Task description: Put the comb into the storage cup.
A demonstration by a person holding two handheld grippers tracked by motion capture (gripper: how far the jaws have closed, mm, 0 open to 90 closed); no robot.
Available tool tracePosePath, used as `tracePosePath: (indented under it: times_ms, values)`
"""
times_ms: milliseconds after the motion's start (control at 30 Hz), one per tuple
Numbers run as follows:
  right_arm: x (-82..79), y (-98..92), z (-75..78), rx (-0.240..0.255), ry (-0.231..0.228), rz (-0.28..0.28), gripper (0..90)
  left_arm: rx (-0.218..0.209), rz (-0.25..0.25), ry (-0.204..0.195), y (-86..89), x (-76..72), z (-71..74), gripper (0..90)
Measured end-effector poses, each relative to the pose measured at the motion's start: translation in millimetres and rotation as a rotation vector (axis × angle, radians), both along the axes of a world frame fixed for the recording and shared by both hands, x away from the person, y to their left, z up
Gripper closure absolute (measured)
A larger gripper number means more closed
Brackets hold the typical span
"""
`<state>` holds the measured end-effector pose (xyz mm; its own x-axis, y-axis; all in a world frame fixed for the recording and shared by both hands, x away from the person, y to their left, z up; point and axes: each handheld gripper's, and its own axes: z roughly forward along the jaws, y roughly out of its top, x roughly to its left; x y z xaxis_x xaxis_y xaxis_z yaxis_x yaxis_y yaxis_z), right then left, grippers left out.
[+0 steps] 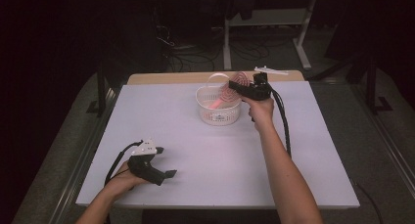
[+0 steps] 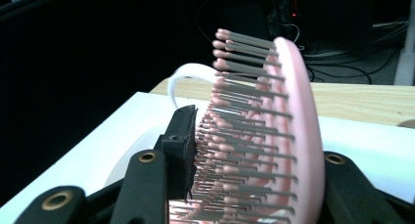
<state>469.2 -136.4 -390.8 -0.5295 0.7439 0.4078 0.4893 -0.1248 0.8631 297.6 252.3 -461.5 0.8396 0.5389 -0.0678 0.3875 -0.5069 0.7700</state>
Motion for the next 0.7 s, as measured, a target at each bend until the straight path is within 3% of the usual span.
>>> tracePosePath:
  times_ms: [300, 433, 533, 700]
  values:
    - [-1.7, -6.6, -3.0, -0.048, 0.004, -0.011, 49.4, 0.002, -0.001, 0.0, -0.4, -0.1, -0.2, 0.0]
    - [-3.1, -7.3, -3.7, -0.079, 0.011, -0.006, 39.3, 0.001, 0.001, 0.002, -0.5, -0.2, -0.3, 0.0]
    - [-4.8, -9.8, -3.7, -0.074, 0.027, 0.015, 28.4, 0.004, 0.001, 0.003, -0.4, 0.2, -0.5, 0.0]
    - [-10.2, -14.8, -1.1, -0.139, 0.022, 0.018, 19.9, 0.004, 0.007, 0.002, 0.3, 0.6, -0.2, 0.0]
